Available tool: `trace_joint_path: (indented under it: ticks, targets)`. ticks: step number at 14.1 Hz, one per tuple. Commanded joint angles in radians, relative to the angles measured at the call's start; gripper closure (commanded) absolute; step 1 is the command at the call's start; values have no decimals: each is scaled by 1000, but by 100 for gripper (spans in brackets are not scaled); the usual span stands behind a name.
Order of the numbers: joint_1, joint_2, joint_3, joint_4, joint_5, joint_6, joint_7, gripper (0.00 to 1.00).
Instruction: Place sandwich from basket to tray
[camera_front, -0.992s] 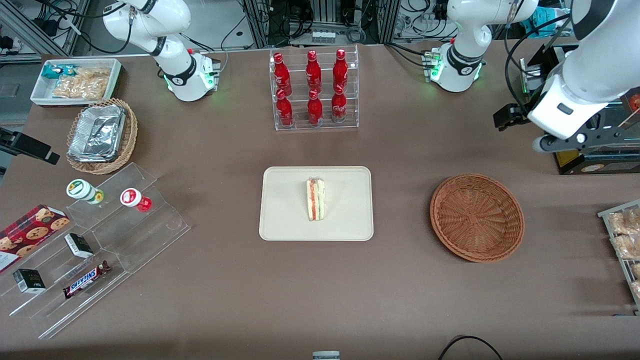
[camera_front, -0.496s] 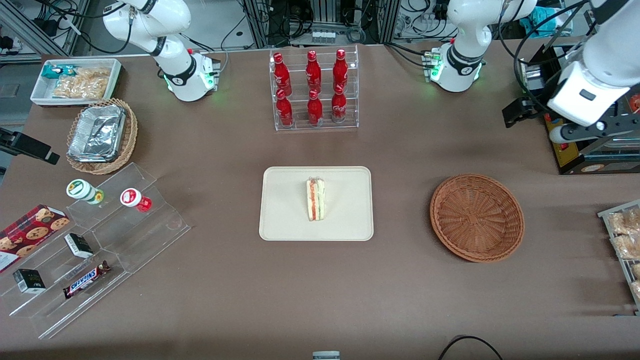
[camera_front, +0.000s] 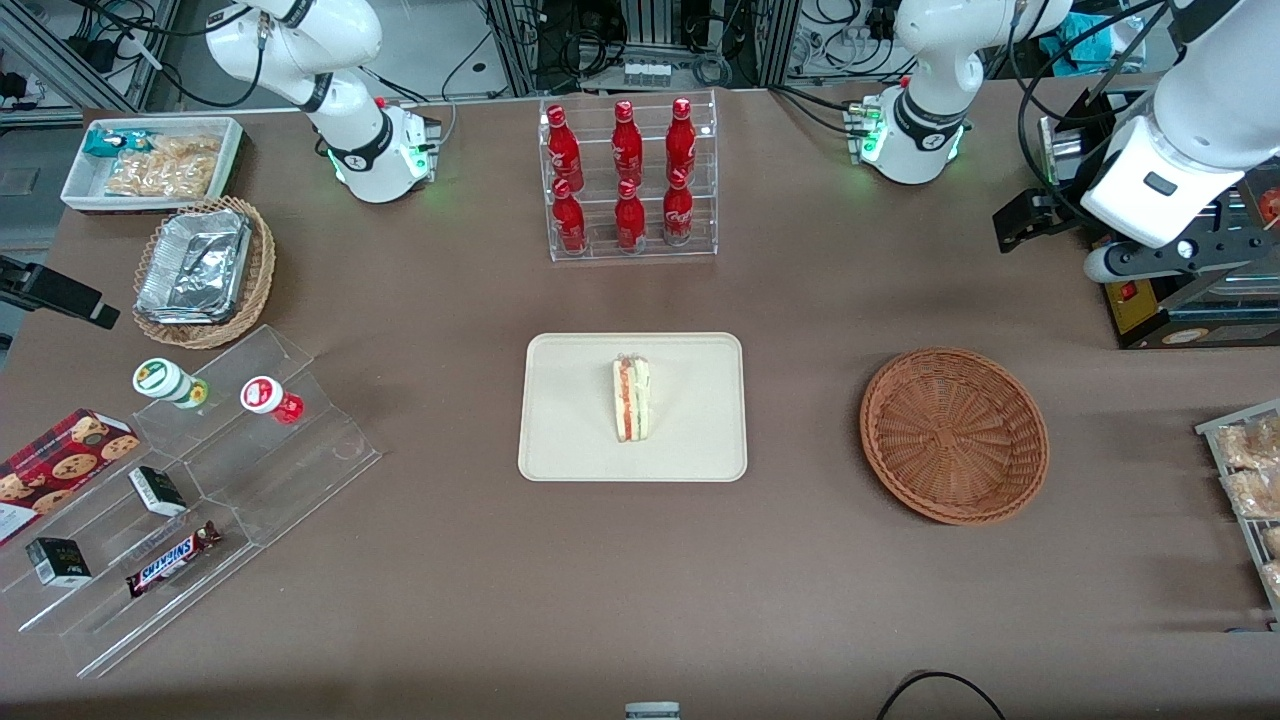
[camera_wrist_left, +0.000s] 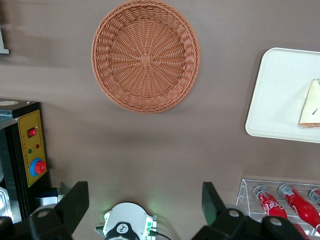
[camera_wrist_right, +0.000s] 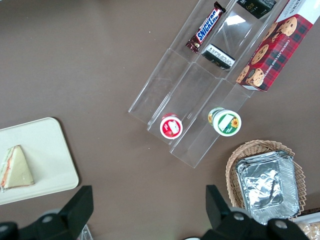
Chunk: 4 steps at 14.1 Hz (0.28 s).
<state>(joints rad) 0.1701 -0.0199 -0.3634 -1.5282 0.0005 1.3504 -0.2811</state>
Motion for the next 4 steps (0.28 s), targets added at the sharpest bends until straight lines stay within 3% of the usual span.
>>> trace_joint_path:
  ticks: [1, 4]
  targets:
    - [-12, 11, 18, 28, -8, -17, 3, 0]
    - [-9, 25, 20, 28, -8, -17, 2, 0]
